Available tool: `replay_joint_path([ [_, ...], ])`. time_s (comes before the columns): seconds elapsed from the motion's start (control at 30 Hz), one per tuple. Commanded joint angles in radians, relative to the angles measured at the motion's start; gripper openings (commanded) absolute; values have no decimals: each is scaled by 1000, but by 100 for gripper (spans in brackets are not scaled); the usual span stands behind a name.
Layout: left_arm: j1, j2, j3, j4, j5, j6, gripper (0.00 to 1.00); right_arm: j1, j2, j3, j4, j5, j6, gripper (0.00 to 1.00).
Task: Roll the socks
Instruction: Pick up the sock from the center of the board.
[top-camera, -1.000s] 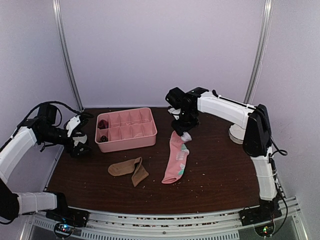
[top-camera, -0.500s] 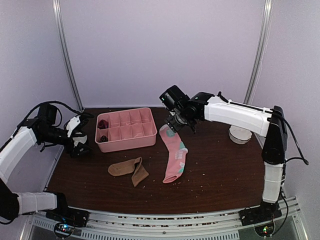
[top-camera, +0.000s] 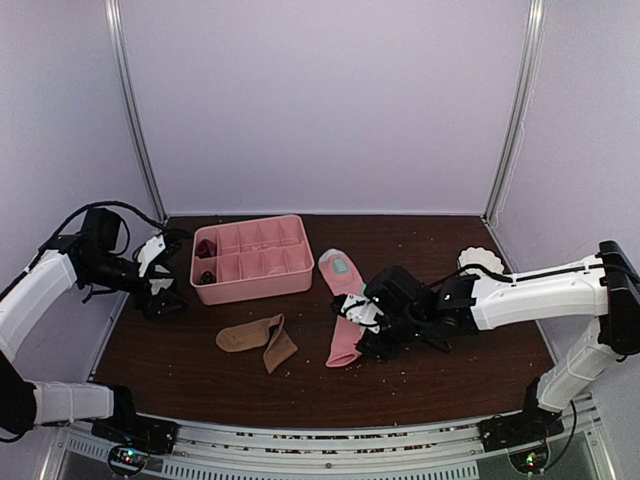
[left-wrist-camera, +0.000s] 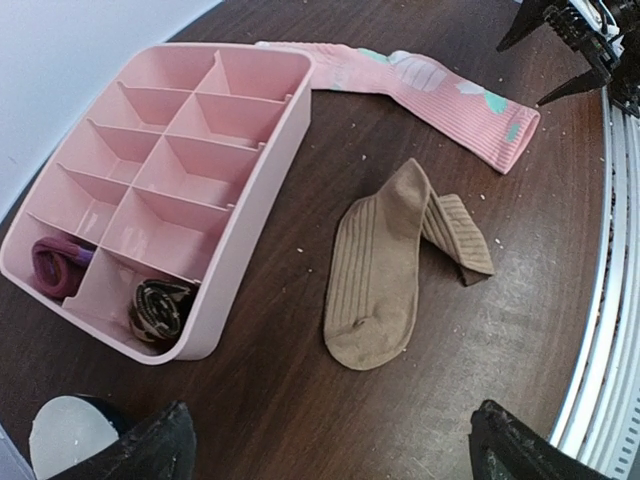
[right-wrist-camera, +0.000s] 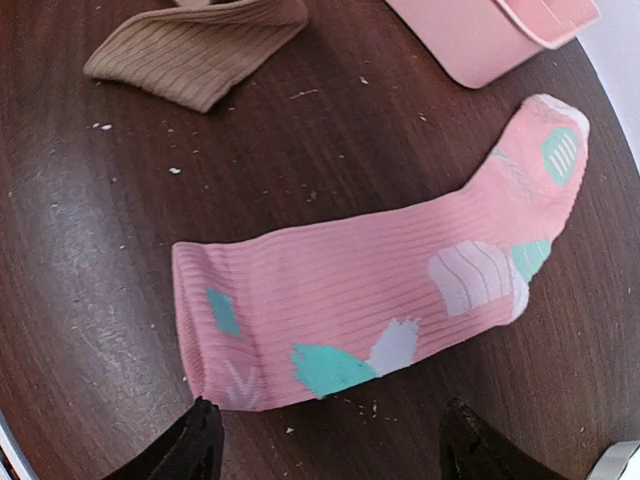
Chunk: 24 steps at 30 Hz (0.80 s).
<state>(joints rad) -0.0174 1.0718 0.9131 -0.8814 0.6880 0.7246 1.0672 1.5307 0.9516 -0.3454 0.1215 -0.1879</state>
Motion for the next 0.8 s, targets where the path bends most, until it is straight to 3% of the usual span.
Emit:
replay_joint_path([
  [0.0,-57,37,38,-11,-12,11,98,28,-25,10,72,-104,-169,73],
  [0.23,-76,96,85,-25,-40,6,96,73,61,72,-48,-57,-320,71],
  [0.43,-78,101,88,-37,-43,22,95,107,37,62,-115,5,-378,70],
  [0.77,-77,130,111,-37,-51,5,93,137,105,27,5,119,-424,62],
])
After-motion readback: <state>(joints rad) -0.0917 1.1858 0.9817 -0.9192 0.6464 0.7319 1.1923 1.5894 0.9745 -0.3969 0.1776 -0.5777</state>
